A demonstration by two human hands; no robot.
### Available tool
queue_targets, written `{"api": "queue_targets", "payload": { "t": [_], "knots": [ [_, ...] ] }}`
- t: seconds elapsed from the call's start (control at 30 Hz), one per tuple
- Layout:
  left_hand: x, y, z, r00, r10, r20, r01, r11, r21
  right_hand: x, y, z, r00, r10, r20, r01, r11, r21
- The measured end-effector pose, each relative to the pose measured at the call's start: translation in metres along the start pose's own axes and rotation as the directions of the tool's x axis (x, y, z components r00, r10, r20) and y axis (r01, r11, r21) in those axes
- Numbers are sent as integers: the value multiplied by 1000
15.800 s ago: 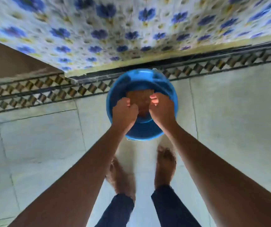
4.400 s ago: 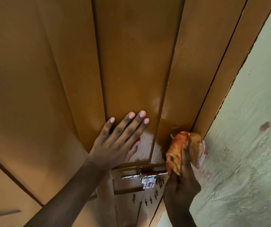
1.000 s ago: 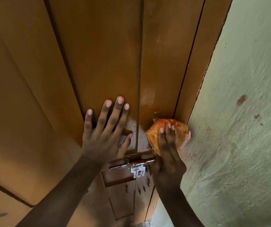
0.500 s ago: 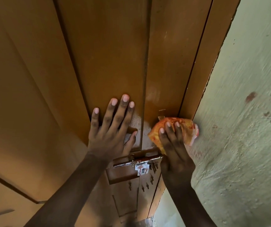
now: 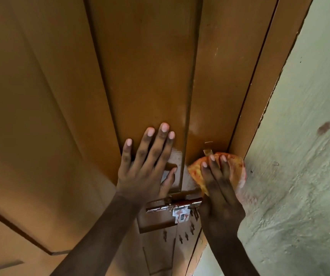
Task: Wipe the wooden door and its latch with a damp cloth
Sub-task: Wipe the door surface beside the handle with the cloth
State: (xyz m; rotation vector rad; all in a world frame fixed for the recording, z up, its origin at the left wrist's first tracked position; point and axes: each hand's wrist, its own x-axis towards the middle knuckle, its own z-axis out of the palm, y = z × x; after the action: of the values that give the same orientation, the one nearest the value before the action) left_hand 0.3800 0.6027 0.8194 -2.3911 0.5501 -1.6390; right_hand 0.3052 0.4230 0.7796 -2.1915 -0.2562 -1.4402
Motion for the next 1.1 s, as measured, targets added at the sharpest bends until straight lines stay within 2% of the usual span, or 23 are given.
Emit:
{"api": "queue_targets", "payload": {
  "t": [0.07, 0.17, 0.2, 0.27, 0.3, 0.33, 0.4, 0.43, 0.53, 0.63, 0.67, 0.77, 0.83, 0.93, 1.0, 1.1],
  "knots": [
    [1, 0, 0, 1000, 2, 3, -1, 1000, -10, -3, 1, 7, 999, -30, 19, 31, 999, -13],
    [0, -1, 0, 1000, 3, -1, -4, 1000, -7, -30, 13, 2, 984, -100, 149, 103, 995, -14],
    [-1, -1, 0, 1000, 5, 0, -5, 1000, -3, -36, 14, -2, 985, -93, 148, 94, 996, -1],
    [0, -1, -1, 1000, 5, 3, -5, 1000, 2, -37, 9, -8, 997, 11, 76, -13, 1000, 27],
    [0, -1, -2, 1000, 3, 3, -3, 1000, 5, -33, 4, -8, 992, 128, 10, -129, 990, 64],
    [0, -1, -3, 1000, 1, 4, -1, 1000, 4, -28, -4, -6, 956, 286, -58, -277, 952, 127],
    [0, 0, -4, 1000, 0, 6, 0, 1000, -3, -21, -25, 2, 795, 597, -108, -548, 784, 291],
    [0, 0, -4, 1000, 0, 5, 0, 1000, -8, -19, -36, 3, 709, 699, -95, -638, 693, 335],
    [0, 0, -4, 1000, -1, 13, 2, 1000, -14, -6, -52, -3, 510, 859, -43, -783, 484, 389],
    [2, -2, -7, 999, -1, 39, 1, 1000, -4, 13, -32, -7, 220, 975, 40, -856, 173, 488],
    [3, -4, -11, 999, 1, 47, 0, 1000, -13, 18, -29, -9, 157, 985, 75, -861, 99, 499],
    [5, -6, -21, 998, 9, 65, -5, 998, -63, 21, -38, -11, 94, 983, 156, -877, 7, 480],
    [7, -15, -28, 996, 63, 56, -58, 995, -80, 18, -43, -12, 1, 970, 242, -860, -122, 495],
    [10, -44, -35, 971, 240, 21, -239, 970, -49, 24, -41, -10, -146, 934, 326, -792, -308, 528],
    [13, -62, -35, 940, 341, 22, -341, 940, -22, 28, -43, -8, -200, 921, 336, -745, -365, 558],
    [12, -60, -31, 932, 360, 36, -361, 932, 41, 34, -58, -7, -232, 901, 367, -697, -417, 584]
  ]
}}
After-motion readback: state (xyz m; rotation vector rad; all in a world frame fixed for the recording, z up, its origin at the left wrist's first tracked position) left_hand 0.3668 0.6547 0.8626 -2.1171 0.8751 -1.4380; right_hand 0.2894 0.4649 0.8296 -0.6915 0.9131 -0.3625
